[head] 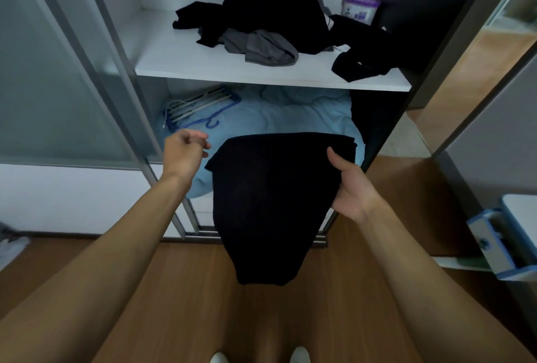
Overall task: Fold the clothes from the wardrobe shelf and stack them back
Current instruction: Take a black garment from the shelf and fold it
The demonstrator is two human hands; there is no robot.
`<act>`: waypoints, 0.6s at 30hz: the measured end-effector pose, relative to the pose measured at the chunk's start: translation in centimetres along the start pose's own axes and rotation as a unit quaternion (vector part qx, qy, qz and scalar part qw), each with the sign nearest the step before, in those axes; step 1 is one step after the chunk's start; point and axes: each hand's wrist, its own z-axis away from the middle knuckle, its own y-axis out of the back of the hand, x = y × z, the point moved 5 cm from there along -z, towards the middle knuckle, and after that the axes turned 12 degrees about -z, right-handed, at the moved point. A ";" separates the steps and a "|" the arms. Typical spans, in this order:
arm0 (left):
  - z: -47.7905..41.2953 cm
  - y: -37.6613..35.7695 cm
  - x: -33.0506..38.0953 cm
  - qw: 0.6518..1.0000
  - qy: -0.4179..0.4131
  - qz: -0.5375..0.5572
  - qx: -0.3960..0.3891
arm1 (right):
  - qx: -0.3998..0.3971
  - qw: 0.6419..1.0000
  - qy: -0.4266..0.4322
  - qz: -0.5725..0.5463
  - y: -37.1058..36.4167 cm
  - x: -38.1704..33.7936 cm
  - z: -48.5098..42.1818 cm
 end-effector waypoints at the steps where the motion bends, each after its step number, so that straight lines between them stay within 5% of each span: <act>1: 0.3 0.1 -0.5 1.000 -0.003 -0.009 -0.003 | 0.002 1.000 -0.003 -0.012 0.1 0.1 -0.1; 5: 1.9 -1.6 -2.0 0.990 0.021 -0.056 -0.125 | 0.013 0.999 -0.012 -0.031 0.1 0.4 -0.5; 13: 3.2 -4.4 -2.2 0.971 0.060 0.064 -0.224 | -0.005 1.000 -0.023 0.013 -1.0 0.1 -0.6; 18: 3.9 -6.2 -2.1 0.901 0.052 0.217 -0.372 | 0.016 0.999 -0.008 0.027 -0.4 -0.7 -0.7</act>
